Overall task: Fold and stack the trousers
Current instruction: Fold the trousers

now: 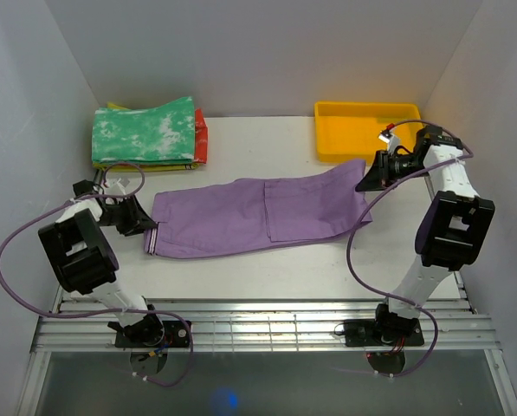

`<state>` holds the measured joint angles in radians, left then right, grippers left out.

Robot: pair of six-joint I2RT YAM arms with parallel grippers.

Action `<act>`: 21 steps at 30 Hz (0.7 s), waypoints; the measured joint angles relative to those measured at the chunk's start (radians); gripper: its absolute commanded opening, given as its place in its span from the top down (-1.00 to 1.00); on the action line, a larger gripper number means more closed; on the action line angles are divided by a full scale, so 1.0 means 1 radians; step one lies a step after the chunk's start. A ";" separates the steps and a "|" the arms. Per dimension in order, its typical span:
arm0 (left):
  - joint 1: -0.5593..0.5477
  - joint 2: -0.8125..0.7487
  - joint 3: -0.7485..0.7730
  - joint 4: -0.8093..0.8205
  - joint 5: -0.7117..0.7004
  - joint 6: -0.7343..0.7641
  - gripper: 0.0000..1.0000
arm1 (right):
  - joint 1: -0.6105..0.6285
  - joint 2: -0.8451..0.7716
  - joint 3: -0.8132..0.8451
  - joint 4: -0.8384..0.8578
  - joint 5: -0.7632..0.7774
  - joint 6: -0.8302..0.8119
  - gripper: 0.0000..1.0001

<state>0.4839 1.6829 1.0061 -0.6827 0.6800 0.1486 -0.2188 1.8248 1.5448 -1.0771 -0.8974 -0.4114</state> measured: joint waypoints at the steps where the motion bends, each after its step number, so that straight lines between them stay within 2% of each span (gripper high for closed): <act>1: -0.002 0.005 -0.005 0.005 0.011 -0.003 0.34 | 0.013 -0.001 -0.003 0.009 -0.013 0.024 0.85; 2: -0.002 0.011 -0.008 0.009 0.024 -0.003 0.78 | 0.028 -0.002 -0.004 0.017 -0.027 0.049 0.84; 4: -0.002 0.016 -0.011 0.019 0.046 -0.010 1.00 | 0.064 -0.006 -0.008 0.052 -0.049 0.106 0.84; 12: -0.018 0.010 -0.048 0.081 0.098 -0.030 1.00 | 0.297 -0.058 -0.057 0.328 -0.079 0.422 0.85; 21: -0.088 -0.029 -0.172 0.167 0.136 -0.107 1.00 | 0.605 -0.006 -0.064 0.713 -0.019 0.778 0.85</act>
<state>0.3962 1.6539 0.8337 -0.5152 0.8162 0.0418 0.3859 1.8183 1.4803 -0.3645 -0.9169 0.3668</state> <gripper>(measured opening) 0.025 0.083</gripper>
